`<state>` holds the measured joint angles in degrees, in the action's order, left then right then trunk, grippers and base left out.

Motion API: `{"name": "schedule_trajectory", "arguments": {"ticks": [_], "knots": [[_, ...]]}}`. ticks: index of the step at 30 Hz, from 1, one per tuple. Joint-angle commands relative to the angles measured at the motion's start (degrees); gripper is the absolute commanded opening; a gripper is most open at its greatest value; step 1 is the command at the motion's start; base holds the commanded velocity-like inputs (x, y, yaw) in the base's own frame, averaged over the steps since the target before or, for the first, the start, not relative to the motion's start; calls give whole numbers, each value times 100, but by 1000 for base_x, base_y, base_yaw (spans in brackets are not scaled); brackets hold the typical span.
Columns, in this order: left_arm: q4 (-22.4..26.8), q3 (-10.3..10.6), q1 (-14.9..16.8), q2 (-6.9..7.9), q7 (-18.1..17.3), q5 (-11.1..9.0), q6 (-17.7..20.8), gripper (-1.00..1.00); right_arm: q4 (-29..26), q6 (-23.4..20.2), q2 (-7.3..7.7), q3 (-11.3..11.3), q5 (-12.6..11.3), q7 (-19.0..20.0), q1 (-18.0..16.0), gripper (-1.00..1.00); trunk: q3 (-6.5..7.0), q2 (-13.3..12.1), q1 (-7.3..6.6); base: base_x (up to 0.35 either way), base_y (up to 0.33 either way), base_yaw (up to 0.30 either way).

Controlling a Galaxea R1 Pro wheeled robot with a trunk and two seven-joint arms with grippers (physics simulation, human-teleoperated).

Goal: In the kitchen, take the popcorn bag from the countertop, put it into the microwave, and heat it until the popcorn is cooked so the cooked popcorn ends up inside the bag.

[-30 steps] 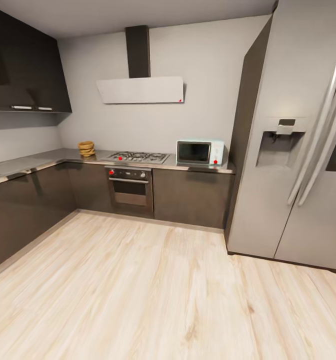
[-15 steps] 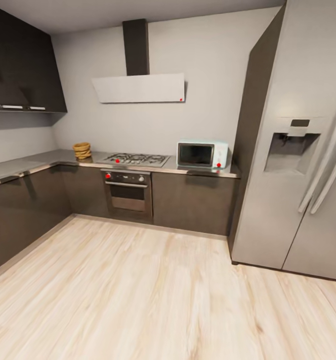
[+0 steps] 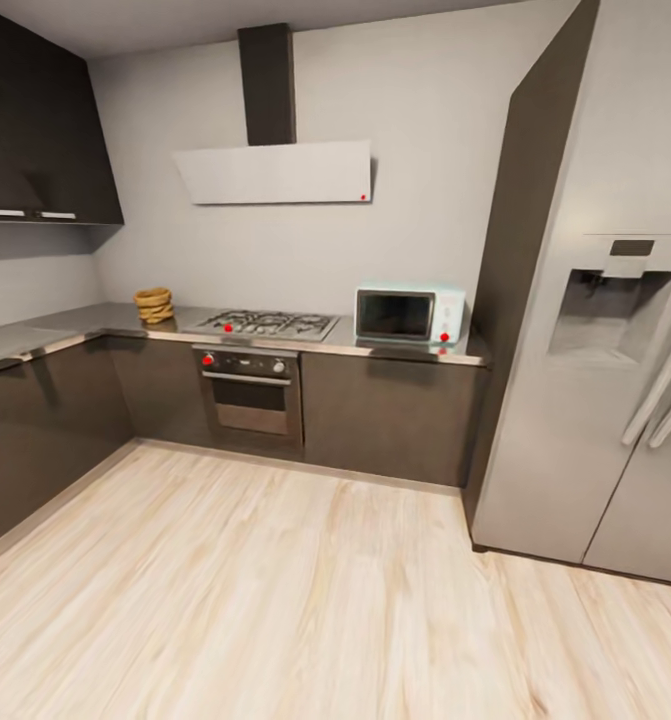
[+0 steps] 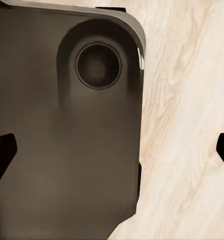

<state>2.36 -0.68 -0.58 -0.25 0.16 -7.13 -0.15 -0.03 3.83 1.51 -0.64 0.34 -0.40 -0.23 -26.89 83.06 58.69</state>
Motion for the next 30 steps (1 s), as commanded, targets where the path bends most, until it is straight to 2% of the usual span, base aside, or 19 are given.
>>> {"name": "schedule_trajectory", "arguments": {"ticks": [1,30], "knots": [[11,-2,-3,-1,2,-51,-2,100,3,16,3,-5,4,-4,-3,100,-4,2,3,325,0,0],[11,-2,-3,-1,1,-51,-2,100,6,81,7,1,1,-6,-1,100,-4,2,3,325,0,-1]]}}
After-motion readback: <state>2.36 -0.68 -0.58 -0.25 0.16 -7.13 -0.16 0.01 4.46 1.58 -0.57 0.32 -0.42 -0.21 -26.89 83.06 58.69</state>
